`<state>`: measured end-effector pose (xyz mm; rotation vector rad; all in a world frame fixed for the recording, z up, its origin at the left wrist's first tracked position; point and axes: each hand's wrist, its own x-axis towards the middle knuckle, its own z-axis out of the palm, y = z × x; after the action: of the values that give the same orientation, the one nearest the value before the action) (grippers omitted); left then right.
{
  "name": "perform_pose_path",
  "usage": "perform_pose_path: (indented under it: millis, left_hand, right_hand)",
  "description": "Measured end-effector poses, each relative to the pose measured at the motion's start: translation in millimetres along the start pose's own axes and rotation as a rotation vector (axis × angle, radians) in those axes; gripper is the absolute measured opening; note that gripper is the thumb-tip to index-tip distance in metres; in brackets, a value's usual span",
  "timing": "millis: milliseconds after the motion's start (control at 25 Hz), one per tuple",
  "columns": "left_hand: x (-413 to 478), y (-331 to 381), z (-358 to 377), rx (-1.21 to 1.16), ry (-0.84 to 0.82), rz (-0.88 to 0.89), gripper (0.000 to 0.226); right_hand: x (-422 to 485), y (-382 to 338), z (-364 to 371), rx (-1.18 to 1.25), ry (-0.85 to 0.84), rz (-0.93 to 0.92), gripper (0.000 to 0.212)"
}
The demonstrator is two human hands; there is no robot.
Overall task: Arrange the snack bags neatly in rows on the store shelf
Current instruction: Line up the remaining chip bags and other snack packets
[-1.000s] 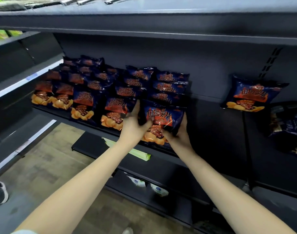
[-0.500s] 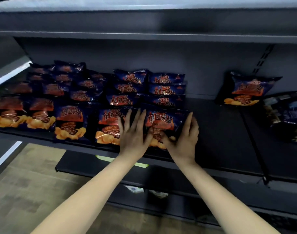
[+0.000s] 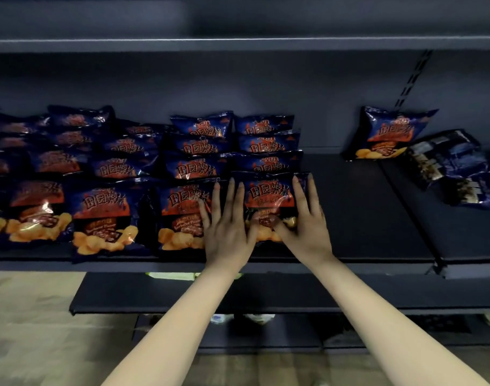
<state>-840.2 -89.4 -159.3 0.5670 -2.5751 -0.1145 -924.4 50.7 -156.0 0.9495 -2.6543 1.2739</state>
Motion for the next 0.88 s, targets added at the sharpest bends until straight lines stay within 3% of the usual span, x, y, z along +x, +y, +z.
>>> perform_pose_path:
  millis: [240, 600, 880]
  left_hand:
    - [2.0, -1.2, 4.3, 0.011, -0.005, 0.005, 0.067]
    - [-4.6, -3.1, -0.7, -0.08, 0.03, 0.037, 0.068]
    - [-2.2, 7.8, -15.9, -0.076, 0.101, 0.116, 0.062]
  right_hand:
    - [3.6, 0.9, 4.4, 0.003, -0.004, 0.022, 0.086]
    - [0.7, 5.9, 7.0, 0.094, 0.169, -0.045, 0.079]
    - [-3.9, 7.6, -1.2, 0.323, 0.217, -0.009, 0.065]
